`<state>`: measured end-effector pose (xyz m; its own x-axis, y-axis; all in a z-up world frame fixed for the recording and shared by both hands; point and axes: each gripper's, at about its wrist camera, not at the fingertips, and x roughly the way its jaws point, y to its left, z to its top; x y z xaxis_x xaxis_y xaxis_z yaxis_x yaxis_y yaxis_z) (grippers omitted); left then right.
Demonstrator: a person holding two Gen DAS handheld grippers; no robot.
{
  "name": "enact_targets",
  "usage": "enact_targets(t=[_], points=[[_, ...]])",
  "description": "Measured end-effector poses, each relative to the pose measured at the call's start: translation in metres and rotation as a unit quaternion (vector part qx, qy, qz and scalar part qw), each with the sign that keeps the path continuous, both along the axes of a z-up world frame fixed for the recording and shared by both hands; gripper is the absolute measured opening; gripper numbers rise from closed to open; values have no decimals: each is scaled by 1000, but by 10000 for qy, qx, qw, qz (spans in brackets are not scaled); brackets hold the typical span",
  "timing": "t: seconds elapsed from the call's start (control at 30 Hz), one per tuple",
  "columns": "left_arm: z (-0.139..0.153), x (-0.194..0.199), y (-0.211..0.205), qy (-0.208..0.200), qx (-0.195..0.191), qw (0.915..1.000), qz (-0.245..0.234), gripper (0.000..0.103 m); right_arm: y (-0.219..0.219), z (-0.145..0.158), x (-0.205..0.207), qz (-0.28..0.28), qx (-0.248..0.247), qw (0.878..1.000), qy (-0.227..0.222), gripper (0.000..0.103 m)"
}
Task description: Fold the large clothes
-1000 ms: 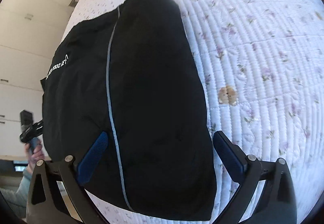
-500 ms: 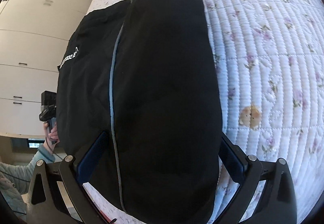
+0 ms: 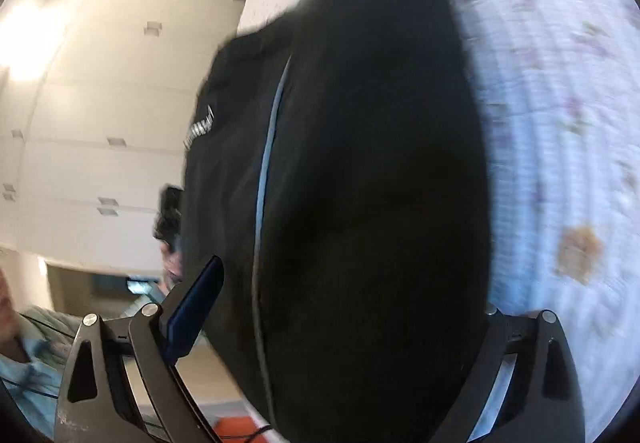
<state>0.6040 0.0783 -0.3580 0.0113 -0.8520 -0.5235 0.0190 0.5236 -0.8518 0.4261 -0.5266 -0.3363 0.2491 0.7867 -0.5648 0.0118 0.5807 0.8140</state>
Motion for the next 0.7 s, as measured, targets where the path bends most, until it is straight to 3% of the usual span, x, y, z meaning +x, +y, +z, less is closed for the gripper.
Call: enact_targets(t=[0.13, 0.23, 0.33, 0.43, 0.53, 0.7], points=[[-3, 0, -4, 30, -87, 10000, -22, 83, 7, 1, 6, -220, 87, 9997, -93, 97], [-1, 2, -9, 62, 65, 10000, 4, 80, 16, 7, 3, -302, -154, 9993, -146, 84], [7, -6, -22, -373, 516, 9979, 92, 62, 27, 23, -4, -391, -523, 9972, -368, 72], [25, -17, -25, -829, 570, 9948, 128, 42, 44, 46, -16, -477, -943, 9923, -647, 62], [38, -27, -20, -975, 365, 9941, 289, 37, 55, 64, -25, -448, -1180, 9881, -882, 57], [82, -58, -24, -1618, 258, 9857, 388, 33, 86, 92, -44, -385, -1418, 9809, -1275, 51]])
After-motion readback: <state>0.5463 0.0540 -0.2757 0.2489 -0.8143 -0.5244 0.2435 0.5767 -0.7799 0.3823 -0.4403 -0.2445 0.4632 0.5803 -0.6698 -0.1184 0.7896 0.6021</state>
